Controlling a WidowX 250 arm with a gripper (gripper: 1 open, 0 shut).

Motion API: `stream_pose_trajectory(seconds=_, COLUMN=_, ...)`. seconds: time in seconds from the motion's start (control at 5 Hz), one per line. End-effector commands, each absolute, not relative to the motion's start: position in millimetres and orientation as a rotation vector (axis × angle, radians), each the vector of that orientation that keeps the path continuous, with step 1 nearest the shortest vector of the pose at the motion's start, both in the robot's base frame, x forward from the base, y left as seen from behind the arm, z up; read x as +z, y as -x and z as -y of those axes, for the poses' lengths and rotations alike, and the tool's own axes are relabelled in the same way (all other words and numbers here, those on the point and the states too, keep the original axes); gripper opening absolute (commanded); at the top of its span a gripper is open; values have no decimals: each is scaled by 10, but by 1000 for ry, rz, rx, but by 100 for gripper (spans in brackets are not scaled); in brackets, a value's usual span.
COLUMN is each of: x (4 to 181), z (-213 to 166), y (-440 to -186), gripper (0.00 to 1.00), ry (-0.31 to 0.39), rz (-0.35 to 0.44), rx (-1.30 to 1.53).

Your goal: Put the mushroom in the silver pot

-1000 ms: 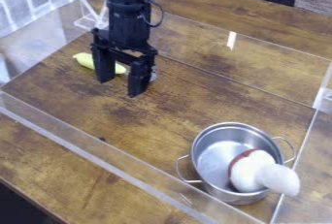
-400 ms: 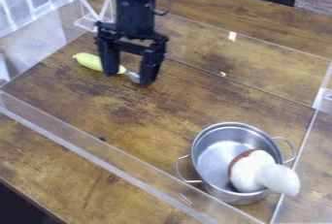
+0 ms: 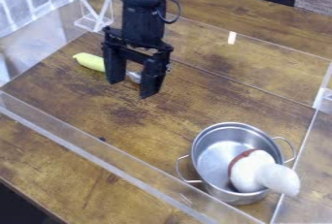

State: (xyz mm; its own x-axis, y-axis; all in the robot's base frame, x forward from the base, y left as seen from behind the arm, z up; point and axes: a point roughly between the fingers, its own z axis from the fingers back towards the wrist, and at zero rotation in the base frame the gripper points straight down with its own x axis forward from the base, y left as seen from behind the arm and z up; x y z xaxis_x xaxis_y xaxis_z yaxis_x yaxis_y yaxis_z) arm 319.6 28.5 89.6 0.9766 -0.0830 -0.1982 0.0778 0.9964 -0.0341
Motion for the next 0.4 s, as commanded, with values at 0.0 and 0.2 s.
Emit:
stream_pose_trajectory(seconds=0.0, x=1180, z=-433, y=-3185, gripper=100, ry=21, rz=-119, rx=0)
stream_pose_trajectory(seconds=0.2, x=1200, z=-519, y=-3146, gripper=100, ry=30, rz=-119, rx=80)
